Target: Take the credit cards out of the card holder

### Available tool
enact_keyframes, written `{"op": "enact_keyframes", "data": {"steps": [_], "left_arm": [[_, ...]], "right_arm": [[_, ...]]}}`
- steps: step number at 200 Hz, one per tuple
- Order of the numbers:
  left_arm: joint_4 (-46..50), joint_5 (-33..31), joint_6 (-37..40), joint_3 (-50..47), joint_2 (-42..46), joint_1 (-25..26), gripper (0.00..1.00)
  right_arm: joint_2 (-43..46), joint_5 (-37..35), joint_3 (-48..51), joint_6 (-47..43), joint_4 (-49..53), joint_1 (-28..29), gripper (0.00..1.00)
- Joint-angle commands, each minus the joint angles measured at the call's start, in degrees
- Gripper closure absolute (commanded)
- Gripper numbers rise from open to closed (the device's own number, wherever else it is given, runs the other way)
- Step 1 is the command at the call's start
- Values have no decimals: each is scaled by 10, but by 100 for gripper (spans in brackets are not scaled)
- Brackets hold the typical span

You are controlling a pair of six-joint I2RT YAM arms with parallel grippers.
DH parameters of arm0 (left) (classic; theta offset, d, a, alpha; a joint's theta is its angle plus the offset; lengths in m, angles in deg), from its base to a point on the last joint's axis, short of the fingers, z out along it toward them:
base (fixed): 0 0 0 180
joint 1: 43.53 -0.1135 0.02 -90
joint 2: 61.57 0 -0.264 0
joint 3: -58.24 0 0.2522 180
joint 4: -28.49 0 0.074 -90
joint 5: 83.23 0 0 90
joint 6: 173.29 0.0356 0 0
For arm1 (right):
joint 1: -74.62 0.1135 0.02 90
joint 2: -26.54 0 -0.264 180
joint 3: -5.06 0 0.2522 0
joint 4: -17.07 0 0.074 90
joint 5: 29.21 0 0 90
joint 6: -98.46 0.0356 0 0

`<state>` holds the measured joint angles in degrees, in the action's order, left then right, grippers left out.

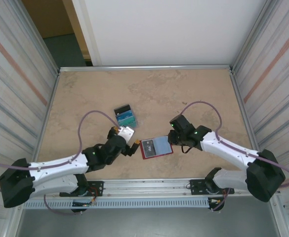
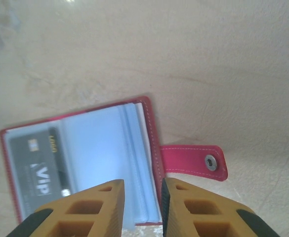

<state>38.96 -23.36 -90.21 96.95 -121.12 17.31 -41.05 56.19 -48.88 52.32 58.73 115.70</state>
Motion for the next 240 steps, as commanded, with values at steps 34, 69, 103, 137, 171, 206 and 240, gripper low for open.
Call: {"op": "enact_keyframes", "data": {"steps": [34,69,103,137,171,206,240], "left_arm": [[-46,-21,-111,-2,-99,23,1],[-68,-17,-136,18,-164,23,1],[-94,-6,-148,26,-204,14,1],[-112,14,-159,30,-213,9,1],[-117,29,-165,32,-224,1,1],[-109,38,-170,28,-235,-15,1],[-93,45,-158,37,-249,-17,1]], "right_arm": [[25,140,18,11,-70,-10,71],[-16,161,16,9,-96,-1,73],[-65,169,3,9,-107,15,75],[-109,179,-12,10,-120,28,79],[-141,200,-16,16,-149,34,78],[-170,205,-31,18,-149,43,79],[-194,214,-39,24,-142,43,79]]}}
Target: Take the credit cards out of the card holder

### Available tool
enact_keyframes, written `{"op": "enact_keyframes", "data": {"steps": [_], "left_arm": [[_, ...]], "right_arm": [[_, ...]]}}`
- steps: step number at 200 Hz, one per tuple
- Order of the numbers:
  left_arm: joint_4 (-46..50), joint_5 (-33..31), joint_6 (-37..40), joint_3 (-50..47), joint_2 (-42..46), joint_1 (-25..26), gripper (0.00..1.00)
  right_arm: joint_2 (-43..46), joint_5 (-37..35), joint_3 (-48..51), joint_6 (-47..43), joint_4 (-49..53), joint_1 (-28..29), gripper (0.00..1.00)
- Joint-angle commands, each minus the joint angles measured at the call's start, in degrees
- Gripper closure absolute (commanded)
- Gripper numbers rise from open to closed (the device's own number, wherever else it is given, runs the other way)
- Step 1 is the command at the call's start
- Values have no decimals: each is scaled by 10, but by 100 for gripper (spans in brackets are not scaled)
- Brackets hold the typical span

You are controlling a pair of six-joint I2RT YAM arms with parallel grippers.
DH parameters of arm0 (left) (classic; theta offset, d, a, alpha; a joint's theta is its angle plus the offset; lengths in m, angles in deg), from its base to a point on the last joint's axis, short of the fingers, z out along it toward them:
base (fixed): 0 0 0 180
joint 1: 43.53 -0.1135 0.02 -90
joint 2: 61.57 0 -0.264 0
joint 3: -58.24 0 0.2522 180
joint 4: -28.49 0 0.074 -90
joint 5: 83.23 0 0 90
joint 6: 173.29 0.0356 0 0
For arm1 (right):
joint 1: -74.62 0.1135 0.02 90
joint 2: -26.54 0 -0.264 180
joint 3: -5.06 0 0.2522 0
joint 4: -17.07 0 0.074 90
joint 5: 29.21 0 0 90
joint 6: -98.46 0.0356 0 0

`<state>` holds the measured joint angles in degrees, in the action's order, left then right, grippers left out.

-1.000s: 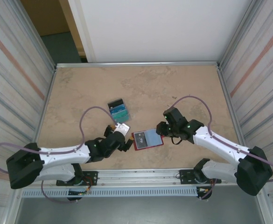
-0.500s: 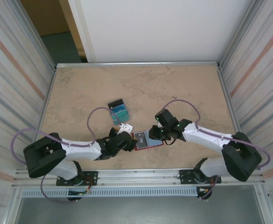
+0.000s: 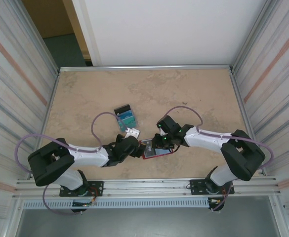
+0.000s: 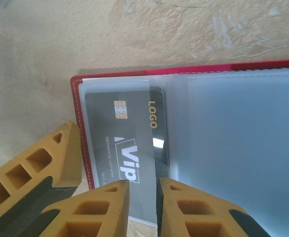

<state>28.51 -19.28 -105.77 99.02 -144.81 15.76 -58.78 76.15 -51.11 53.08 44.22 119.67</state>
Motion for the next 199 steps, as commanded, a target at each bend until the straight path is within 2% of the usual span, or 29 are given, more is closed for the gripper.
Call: {"op": "enact_keyframes", "data": {"steps": [1,104,199], "left_arm": [[12,4,-1,16,-12,-1,1],[86,-7,14,49,-42,-1,1],[95,-14,15,50,-40,-1,1]], "right_arm": [[-17,14,-17,17,3,3,79],[-41,42,12,49,-14,-22,81],[-15,39,34,55,-19,-34,83]]}}
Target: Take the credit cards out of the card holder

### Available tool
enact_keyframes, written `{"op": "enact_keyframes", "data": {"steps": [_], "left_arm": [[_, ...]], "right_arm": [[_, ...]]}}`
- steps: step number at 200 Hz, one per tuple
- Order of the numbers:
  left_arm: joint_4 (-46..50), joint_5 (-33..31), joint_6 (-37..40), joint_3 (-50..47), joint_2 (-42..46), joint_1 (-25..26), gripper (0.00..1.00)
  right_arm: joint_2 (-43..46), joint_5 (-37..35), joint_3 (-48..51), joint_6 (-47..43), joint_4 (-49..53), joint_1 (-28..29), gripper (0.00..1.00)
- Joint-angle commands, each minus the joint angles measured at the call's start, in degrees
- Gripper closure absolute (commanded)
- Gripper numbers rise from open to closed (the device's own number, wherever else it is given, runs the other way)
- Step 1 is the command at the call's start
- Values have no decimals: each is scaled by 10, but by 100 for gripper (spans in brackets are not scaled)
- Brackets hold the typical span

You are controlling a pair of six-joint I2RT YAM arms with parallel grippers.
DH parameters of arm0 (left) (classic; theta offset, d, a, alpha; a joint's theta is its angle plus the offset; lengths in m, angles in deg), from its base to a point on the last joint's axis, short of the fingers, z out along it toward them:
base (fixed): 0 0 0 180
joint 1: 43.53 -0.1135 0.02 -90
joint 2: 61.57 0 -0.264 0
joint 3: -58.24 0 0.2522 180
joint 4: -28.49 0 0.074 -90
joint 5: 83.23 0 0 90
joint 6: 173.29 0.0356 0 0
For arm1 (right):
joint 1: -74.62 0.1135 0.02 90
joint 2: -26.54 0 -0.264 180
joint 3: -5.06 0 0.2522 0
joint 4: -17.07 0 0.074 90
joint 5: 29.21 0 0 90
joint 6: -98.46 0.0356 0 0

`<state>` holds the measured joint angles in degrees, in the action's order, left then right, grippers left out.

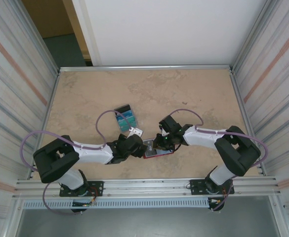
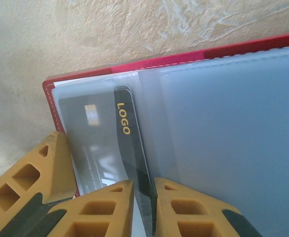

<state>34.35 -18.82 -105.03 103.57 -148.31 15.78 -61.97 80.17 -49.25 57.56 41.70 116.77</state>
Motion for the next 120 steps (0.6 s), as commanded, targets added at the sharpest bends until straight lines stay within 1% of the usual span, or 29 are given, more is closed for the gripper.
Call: {"op": "enact_keyframes", "data": {"steps": [1,75,120], "left_arm": [[37,-19,7,5,-5,-2,1],[39,-18,8,12,-11,-2,1],[45,-16,10,17,-15,-2,1]], "right_arm": [[17,-1,15,10,6,-5,83],[10,17,36,21,-27,-11,84],[-1,58,52,31,-80,-18,86]]}}
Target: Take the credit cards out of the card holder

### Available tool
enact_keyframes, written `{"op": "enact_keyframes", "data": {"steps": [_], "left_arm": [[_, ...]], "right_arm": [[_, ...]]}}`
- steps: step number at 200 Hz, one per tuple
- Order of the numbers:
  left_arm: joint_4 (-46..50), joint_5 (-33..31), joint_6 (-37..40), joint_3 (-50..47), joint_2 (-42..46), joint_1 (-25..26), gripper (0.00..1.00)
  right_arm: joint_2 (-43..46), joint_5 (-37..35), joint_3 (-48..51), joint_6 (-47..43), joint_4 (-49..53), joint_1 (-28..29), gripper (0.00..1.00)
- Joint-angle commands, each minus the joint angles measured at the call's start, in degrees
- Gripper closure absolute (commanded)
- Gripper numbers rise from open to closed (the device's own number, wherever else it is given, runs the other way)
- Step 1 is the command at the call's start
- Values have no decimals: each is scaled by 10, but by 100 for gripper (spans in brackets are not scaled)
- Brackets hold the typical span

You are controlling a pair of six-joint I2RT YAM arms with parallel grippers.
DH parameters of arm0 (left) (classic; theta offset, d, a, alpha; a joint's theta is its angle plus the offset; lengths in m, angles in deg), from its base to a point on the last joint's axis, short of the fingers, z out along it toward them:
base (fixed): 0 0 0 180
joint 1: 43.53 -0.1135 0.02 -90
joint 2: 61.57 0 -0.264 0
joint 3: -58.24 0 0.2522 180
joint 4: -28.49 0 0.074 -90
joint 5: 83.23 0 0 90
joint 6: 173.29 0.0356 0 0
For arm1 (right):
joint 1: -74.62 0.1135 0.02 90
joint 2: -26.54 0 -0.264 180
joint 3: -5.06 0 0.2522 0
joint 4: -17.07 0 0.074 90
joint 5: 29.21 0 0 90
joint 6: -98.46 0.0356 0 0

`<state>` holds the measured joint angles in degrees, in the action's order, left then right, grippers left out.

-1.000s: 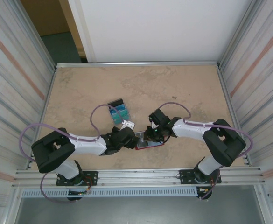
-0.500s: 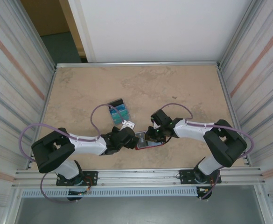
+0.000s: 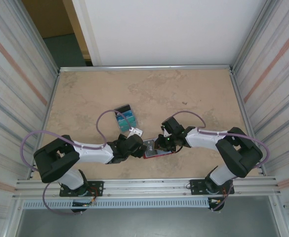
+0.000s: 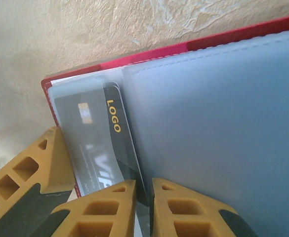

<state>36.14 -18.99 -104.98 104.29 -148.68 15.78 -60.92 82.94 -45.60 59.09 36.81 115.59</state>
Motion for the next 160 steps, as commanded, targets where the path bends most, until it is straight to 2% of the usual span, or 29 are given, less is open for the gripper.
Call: {"op": "enact_keyframes", "data": {"steps": [1,85,160], "left_arm": [[28,-14,10,10,-11,-2,1],[42,-3,10,15,-7,-2,1],[39,1,11,19,-12,-2,1]], "right_arm": [[-11,32,16,16,-33,-7,86],[2,115,65,42,-155,-34,88],[-6,126,73,42,-186,-36,89]]}}
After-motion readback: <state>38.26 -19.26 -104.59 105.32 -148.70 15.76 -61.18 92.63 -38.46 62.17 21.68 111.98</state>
